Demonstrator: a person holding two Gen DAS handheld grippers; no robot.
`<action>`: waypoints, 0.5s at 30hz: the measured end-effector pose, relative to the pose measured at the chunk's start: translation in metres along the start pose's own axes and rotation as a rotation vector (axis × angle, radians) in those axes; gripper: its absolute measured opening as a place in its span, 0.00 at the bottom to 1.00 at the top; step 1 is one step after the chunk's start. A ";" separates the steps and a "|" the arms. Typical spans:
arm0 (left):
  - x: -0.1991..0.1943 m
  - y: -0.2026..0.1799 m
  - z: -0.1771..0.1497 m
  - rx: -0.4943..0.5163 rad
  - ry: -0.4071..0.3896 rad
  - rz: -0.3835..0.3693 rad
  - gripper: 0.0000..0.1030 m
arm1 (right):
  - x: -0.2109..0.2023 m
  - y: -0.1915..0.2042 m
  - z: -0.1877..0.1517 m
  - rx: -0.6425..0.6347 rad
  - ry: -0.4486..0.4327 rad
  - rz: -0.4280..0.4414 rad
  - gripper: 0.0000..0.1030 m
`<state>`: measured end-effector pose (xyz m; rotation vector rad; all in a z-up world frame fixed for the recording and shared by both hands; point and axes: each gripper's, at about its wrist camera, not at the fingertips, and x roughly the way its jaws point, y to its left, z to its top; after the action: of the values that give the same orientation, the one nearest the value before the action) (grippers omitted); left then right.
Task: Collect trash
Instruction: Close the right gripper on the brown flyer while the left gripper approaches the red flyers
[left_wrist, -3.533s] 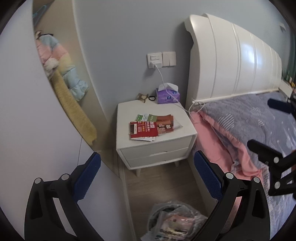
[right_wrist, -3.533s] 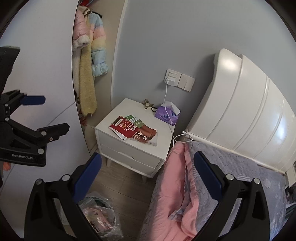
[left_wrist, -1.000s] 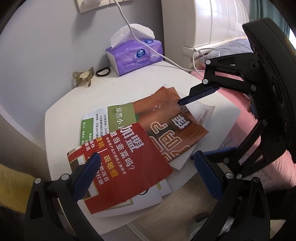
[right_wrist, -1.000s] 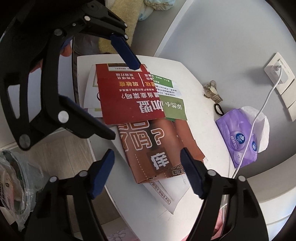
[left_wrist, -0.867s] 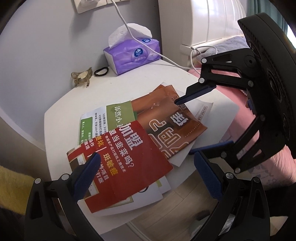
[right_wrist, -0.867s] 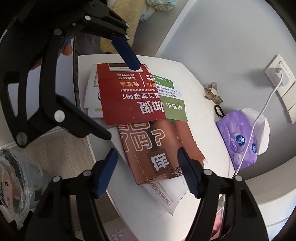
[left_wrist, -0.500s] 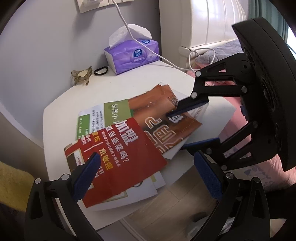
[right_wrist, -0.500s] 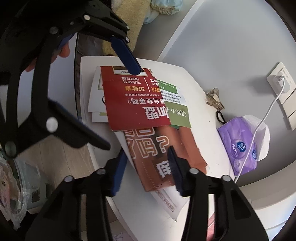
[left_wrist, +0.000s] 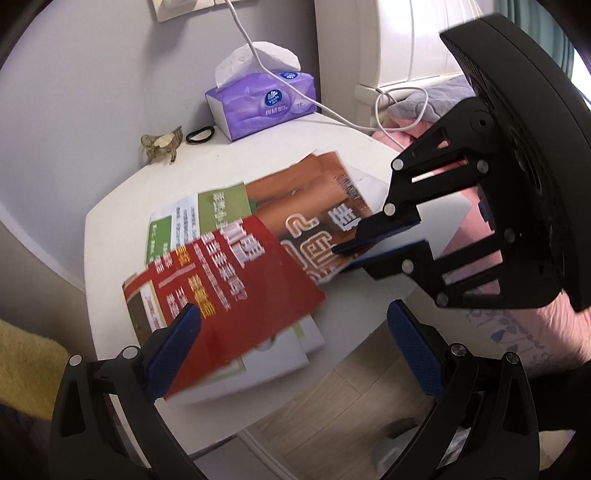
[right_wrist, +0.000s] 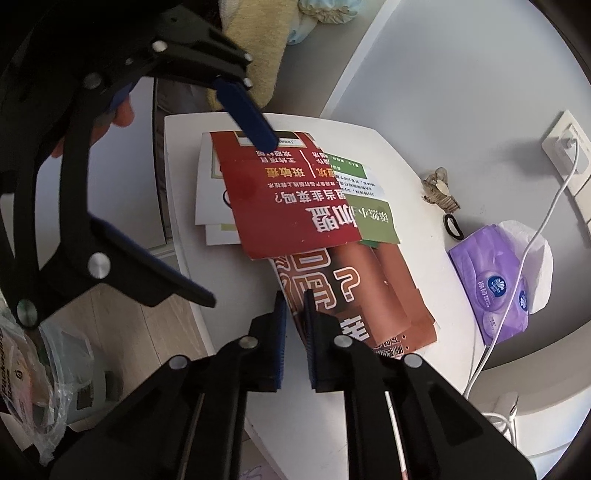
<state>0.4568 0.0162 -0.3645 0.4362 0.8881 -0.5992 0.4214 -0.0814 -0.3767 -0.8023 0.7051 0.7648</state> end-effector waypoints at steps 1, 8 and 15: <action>0.000 0.000 -0.001 -0.001 0.000 -0.002 0.95 | 0.000 0.000 0.000 0.000 0.000 -0.004 0.07; -0.007 0.003 -0.007 -0.001 -0.007 0.040 0.95 | -0.008 -0.003 0.002 -0.004 -0.002 -0.004 0.05; -0.010 0.010 0.005 0.044 -0.042 0.170 0.95 | -0.018 -0.004 0.005 0.010 -0.012 0.022 0.04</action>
<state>0.4607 0.0237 -0.3523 0.5313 0.7897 -0.4713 0.4165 -0.0843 -0.3588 -0.7814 0.7075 0.7849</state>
